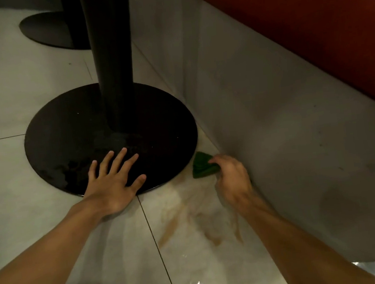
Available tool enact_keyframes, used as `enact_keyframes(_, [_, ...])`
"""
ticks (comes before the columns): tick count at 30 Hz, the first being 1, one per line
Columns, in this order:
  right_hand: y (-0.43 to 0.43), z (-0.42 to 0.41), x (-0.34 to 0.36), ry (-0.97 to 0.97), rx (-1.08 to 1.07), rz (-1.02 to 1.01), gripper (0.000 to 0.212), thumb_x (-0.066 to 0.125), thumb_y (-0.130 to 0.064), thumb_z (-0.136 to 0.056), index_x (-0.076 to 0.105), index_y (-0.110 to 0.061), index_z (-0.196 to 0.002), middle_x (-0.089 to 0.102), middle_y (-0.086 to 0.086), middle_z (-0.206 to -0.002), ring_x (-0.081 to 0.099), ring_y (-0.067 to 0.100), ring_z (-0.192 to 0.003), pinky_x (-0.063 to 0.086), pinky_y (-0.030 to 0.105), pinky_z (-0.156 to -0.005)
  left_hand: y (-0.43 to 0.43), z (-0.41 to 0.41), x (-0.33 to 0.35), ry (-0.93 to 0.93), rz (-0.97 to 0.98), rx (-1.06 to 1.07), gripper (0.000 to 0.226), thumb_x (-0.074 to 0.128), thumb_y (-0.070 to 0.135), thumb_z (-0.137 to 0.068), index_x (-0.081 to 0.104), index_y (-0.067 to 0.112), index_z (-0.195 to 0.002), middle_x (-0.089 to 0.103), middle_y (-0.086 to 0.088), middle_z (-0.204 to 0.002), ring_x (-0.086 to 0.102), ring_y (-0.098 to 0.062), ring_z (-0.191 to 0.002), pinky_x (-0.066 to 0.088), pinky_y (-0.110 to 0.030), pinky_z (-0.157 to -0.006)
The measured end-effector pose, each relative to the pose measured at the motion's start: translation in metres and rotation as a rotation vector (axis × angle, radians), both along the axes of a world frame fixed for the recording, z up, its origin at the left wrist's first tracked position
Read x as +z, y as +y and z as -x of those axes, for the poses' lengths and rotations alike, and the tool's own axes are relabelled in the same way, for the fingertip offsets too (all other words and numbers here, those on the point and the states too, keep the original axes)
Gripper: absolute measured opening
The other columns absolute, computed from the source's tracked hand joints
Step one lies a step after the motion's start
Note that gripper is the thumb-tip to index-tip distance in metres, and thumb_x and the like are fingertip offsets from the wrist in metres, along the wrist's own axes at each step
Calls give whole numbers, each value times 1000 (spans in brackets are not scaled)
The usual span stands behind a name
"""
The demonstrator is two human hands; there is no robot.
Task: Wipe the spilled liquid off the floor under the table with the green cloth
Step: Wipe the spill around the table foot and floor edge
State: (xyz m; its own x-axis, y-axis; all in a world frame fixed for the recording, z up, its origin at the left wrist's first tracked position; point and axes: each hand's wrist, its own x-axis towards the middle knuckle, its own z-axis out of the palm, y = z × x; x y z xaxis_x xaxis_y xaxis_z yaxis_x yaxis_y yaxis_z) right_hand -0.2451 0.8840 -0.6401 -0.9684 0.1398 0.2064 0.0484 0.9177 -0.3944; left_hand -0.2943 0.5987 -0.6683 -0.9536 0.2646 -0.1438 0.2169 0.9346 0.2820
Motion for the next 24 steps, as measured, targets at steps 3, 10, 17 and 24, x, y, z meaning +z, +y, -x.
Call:
enact_keyframes(3, [-1,-10,-18,4,-19,53,52,53,17,-80,62,-11,-124,63,8,-119,60,24,-106,42,22,-95,1,1,-1,6,0,-6,68,12,70,-88,-1,43,-149,-17,13,-157,-21,-14,-143,-15,-45,-114])
enact_keyframes(10, [-39,-97,-31,-96,37,209,58,62,-4,-88,51,-48,-124,42,-14,-140,39,3,-129,27,25,-114,0,1,0,-8,3,-12,68,12,70,-89,-2,43,-149,-19,13,-157,-22,-15,-143,-15,-46,-115])
enact_keyframes(17, [-69,-135,-13,-114,55,364,51,53,-4,-85,63,-44,-116,56,-19,-125,47,-7,-117,33,14,-107,1,0,1,-4,-3,-12,68,13,69,-89,-2,42,-149,-18,13,-157,-21,-15,-143,-15,-46,-114])
enact_keyframes(24, [-47,-41,35,109,-214,316,27,51,-4,-94,65,-12,-116,70,3,-103,58,5,-86,41,17,-84,1,0,1,5,14,-5,69,8,70,-86,-5,43,-149,-20,13,-157,-24,-15,-142,-15,-46,-115])
